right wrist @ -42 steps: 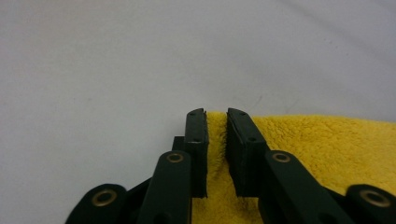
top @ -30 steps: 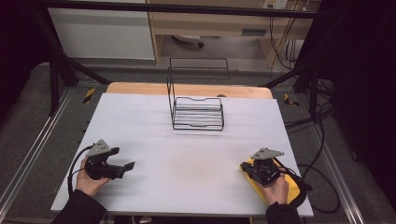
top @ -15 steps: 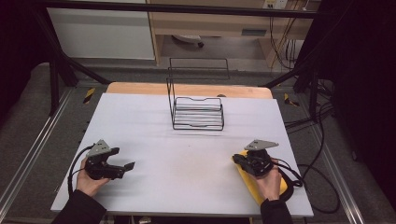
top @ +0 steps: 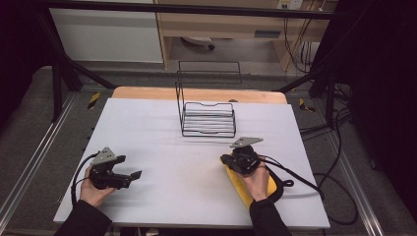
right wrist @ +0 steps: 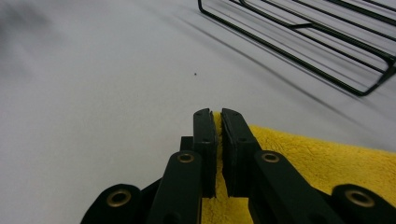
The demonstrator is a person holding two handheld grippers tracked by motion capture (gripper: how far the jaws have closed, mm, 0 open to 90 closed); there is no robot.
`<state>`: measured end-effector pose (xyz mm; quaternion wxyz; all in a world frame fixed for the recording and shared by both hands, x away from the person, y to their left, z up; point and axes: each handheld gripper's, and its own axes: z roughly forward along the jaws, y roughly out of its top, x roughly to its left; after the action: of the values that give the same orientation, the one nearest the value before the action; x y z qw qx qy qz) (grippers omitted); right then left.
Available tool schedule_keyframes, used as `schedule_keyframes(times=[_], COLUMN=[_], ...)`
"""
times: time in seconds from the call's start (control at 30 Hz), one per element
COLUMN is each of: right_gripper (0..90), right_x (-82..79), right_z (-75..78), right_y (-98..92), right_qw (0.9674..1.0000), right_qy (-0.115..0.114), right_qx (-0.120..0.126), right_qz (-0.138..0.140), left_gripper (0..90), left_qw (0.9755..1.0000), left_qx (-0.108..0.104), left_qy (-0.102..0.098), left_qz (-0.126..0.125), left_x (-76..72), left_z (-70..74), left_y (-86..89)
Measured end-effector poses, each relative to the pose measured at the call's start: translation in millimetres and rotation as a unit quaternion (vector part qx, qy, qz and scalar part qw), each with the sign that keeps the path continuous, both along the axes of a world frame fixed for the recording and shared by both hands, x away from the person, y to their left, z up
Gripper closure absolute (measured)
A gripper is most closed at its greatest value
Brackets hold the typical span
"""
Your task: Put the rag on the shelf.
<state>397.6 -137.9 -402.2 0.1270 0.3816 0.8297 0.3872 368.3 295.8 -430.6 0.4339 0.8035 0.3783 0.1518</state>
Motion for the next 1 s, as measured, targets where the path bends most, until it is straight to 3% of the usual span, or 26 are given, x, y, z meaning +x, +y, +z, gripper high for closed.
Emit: schedule_keyframes(times=[0.13, 0.43, 0.57, 0.67, 0.7, 0.83, 0.97, 1.0], right_gripper=[85.3, 83.4, 69.9, 58.4, 50.5, 46.7, 49.8, 49.8], right_x=[15.6, 31.3, 29.8, 20.6, 10.4, -7.6, -38.8, -38.8], right_z=[-9.3, -32.9, -31.5, -19.8, -12.8, -6.7, -12.8, -12.8], right_y=[21.1, 33.7, 33.1, 29.0, 23.9, 10.4, -16.8, -16.8], right_qw=[0.9999, 0.9995, 0.9998, 0.9999, 0.9999, 0.9998, 0.9999, 0.9999], right_qy=[0.01, 0.024, 0.017, 0.008, -0.009, -0.015, 0.008, 0.008], right_qx=[-0.007, -0.014, -0.003, 0.01, -0.001, 0.0, 0.007, 0.007], right_qz=[0.0, -0.011, -0.003, 0.003, 0.006, 0.01, -0.001, -0.001], left_gripper=[8.0, 8.0, 8.0, 8.1, 8.1, 8.1, 8.1, 8.1], left_qw=[1.0, 1.0, 1.0, 1.0, 1.0, 1.0, 1.0, 1.0], left_qx=[0.0, -0.001, 0.0, -0.001, -0.001, 0.001, 0.001, 0.001], left_qy=[0.0, 0.001, 0.002, 0.002, 0.002, 0.003, 0.003, 0.004], left_qz=[0.0, -0.002, -0.004, -0.003, -0.003, -0.002, -0.001, -0.001], left_x=[0.1, 0.0, -0.2, -0.8, -0.9, -0.9, -0.9, -0.9], left_z=[0.0, -0.3, -0.8, -0.5, -0.4, -0.3, -0.3, -0.4], left_y=[0.3, -0.5, -1.0, -1.1, -1.1, -1.6, -2.6, -2.8])
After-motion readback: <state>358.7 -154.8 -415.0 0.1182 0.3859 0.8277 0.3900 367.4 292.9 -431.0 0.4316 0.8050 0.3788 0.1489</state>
